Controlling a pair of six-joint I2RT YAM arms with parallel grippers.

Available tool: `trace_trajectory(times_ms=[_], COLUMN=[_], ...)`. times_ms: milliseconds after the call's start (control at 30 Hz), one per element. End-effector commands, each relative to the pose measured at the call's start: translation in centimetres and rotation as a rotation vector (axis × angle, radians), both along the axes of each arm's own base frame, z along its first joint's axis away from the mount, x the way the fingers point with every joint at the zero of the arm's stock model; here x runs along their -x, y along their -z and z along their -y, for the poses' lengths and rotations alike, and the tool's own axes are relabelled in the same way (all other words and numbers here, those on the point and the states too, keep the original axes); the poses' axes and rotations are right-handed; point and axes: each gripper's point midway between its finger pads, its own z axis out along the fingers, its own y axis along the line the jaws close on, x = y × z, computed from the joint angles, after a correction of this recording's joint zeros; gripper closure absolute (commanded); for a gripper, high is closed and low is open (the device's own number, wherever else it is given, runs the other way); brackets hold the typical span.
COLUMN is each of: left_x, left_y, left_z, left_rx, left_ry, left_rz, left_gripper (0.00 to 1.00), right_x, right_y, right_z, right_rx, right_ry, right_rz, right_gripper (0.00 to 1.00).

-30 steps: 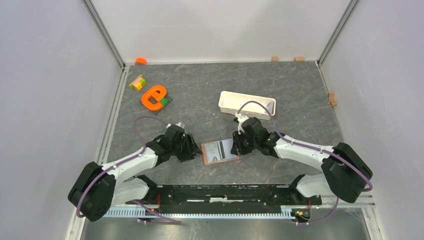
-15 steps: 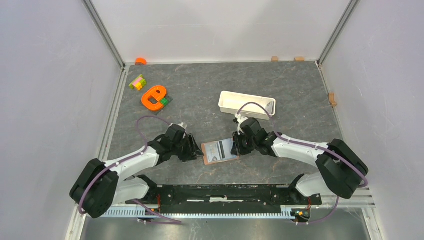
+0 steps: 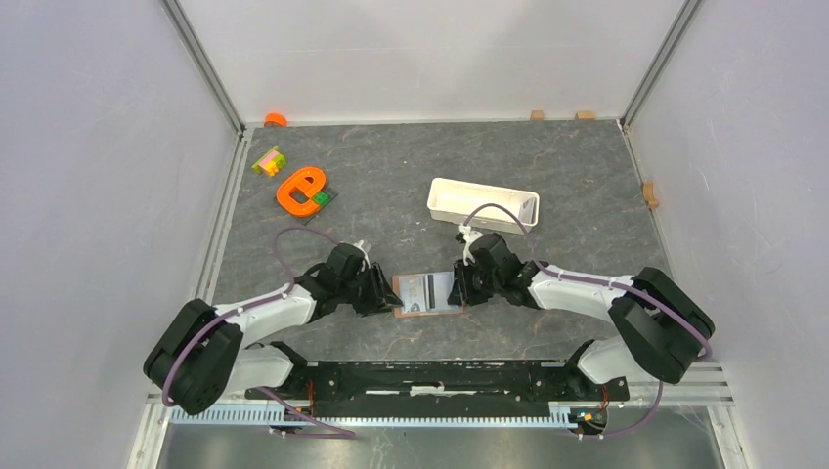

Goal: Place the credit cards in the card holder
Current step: Insert the credit card into the card holder.

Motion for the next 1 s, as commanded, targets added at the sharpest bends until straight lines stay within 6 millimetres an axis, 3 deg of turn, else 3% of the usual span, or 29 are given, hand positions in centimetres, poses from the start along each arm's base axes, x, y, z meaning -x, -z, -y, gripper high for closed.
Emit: trace_trajectory(times_ms=[0,333,633,833,967], left_x=[0.2,0.3,0.3,0.0,-0.2], left_y=[0.8,1.1,1.2,0.7,0.3], left_z=[-0.1,0.0,0.1,0.7,0.9], left_rx=[-0.008,-0.009,-0.002,0.025,0.039], left_ry=[0.036,0.044,0.05,0.059,0.062], left_rz=[0.011,0.007,0.004,0.024,0.036], left_gripper=[0.56,0.61,0.62,0.63,0.63], right_x=[-0.3,-1.2,-1.5,-1.9,-1.5], right_y=[-1.0,-3.6,-4.6,-6.4,-6.4], right_z=[-1.2,-2.5,-3.7,-5.2,-6.5], right_rx=[-0.086,-0.193,-0.235,-0.252,-0.236], right_ry=[0.021,0.051,0.021,-0.025,-0.07], right_rz=[0.012,0.059,0.084,0.153,0.16], right_gripper=[0.77,0.79,0.79,0.76,0.7])
